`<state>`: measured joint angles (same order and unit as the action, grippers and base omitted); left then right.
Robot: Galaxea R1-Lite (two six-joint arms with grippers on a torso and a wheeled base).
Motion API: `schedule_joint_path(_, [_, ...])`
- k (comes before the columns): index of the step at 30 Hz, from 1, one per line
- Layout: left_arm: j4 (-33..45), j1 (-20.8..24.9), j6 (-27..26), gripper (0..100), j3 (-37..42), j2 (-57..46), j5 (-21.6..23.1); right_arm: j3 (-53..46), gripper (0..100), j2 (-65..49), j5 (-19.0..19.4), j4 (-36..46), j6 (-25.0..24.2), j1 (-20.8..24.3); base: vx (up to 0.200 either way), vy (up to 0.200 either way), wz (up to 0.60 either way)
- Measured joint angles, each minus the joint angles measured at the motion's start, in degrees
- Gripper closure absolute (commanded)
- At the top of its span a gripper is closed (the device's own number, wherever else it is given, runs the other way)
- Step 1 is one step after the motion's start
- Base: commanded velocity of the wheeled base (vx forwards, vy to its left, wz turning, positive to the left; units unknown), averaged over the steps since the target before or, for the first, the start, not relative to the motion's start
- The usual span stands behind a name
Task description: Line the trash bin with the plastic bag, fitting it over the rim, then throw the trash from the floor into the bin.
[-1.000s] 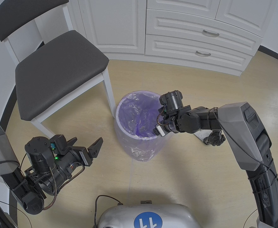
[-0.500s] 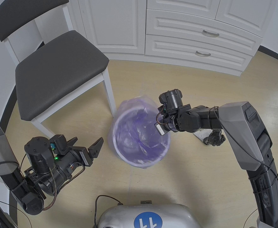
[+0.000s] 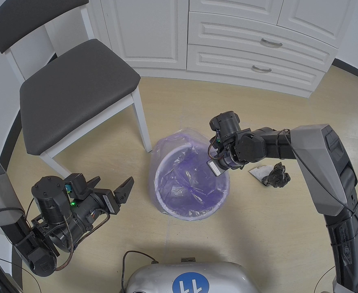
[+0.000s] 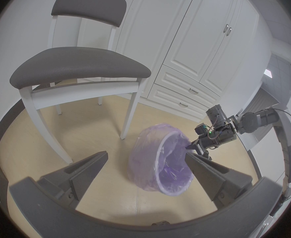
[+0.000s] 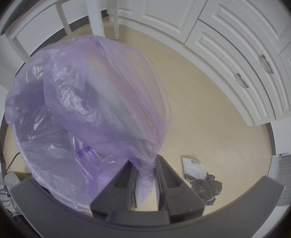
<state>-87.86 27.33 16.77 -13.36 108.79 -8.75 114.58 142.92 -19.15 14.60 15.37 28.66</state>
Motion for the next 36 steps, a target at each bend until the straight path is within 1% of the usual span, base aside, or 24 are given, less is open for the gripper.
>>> schedule_joint_path(7, [0.0, 0.1, 0.0, 0, 0.0, 0.0, 0.0, 0.0, 100, -2.6, 0.5, 8.5, -0.4, 0.2, 0.000, 0.000, 0.00])
schedule_joint_path(10, [0.0, 0.2, 0.0, 0, 0.1, -0.1, 0.0, 0.0, 100, -3.5, 0.6, 10.0, -0.6, 0.5, 0.000, 0.000, 0.00])
schedule_joint_path(21, [0.0, 0.4, 0.0, 0, 0.1, -0.5, 0.0, -1.1, 100, -6.9, 0.7, 10.4, -1.5, 3.3, 0.000, 0.000, 0.00])
schedule_joint_path(31, [0.0, 1.3, -0.1, 0, 0.8, -1.0, 0.0, -6.7, 100, -10.1, 0.7, 10.2, -1.5, 5.6, 0.000, 0.000, 0.00])
schedule_joint_path(36, [0.0, 1.5, -0.1, 0, 0.9, -1.2, 0.0, -8.9, 100, -11.6, 1.7, 10.2, -1.6, 6.9, 0.000, 0.000, 0.00])
